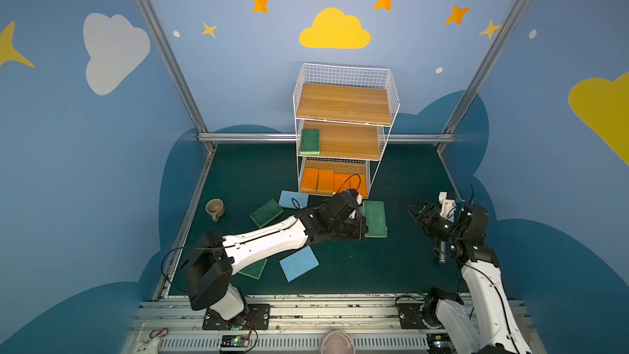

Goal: Arrange cleaning sponges on a shelf
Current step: Pick up the cleaning sponge from the bottom-center of the table, then place the cleaning sponge on the shelf.

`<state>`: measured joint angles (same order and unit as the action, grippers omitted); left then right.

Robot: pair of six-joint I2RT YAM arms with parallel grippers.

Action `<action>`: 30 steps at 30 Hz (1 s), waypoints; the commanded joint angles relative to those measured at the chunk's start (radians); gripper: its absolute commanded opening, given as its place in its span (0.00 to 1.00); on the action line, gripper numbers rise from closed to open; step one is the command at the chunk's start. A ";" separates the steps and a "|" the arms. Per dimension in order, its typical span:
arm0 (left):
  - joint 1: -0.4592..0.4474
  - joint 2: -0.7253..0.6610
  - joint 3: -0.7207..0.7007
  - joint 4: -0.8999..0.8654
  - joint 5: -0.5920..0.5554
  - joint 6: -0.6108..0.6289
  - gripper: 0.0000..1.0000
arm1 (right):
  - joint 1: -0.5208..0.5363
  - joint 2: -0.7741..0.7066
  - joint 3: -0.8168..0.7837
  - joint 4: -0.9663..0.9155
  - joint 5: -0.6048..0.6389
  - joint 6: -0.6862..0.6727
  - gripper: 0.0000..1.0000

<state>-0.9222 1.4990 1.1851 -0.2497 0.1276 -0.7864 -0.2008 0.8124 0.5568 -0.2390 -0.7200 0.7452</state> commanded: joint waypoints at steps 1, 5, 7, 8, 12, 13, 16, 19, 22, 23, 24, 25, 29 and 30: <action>0.074 -0.061 0.034 -0.080 -0.011 0.091 0.03 | 0.013 0.027 0.011 0.047 -0.022 0.011 0.67; 0.155 -0.050 0.119 -0.103 0.044 0.166 0.03 | 0.042 0.071 0.044 0.048 -0.018 -0.001 0.67; 0.185 -0.023 0.175 -0.119 0.071 0.202 0.03 | 0.054 0.082 0.055 0.049 -0.007 -0.006 0.67; 0.202 -0.009 0.201 -0.125 0.087 0.213 0.03 | 0.060 0.088 0.058 0.050 -0.001 -0.007 0.67; 0.255 0.045 0.268 -0.110 0.162 0.223 0.03 | 0.075 0.100 0.070 0.055 0.016 -0.015 0.67; 0.263 0.059 0.282 -0.101 0.175 0.223 0.03 | 0.080 0.103 0.074 0.055 0.020 -0.017 0.67; 0.280 0.098 0.325 -0.077 0.200 0.225 0.03 | 0.093 0.109 0.083 0.056 0.030 -0.021 0.67; 0.291 0.145 0.375 -0.062 0.222 0.230 0.03 | 0.103 0.110 0.090 0.055 0.040 -0.027 0.67; 0.294 0.184 0.424 -0.063 0.224 0.255 0.03 | 0.110 0.110 0.094 0.052 0.047 -0.036 0.67; 0.293 0.195 0.438 -0.063 0.220 0.263 0.03 | 0.112 0.110 0.094 0.052 0.048 -0.040 0.67; 0.294 0.203 0.447 -0.064 0.219 0.268 0.03 | 0.114 0.110 0.094 0.052 0.050 -0.042 0.67; 0.296 0.216 0.458 -0.065 0.218 0.271 0.03 | 0.116 0.111 0.091 0.053 0.050 -0.044 0.67; 0.305 0.258 0.495 -0.061 0.234 0.258 0.03 | 0.126 0.116 0.084 0.065 0.050 -0.043 0.66; 0.306 0.264 0.501 -0.058 0.236 0.254 0.03 | 0.128 0.117 0.084 0.067 0.050 -0.043 0.67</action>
<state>-0.6258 1.7454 1.6531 -0.3283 0.3393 -0.5457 -0.0811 0.9245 0.6197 -0.1932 -0.6777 0.7204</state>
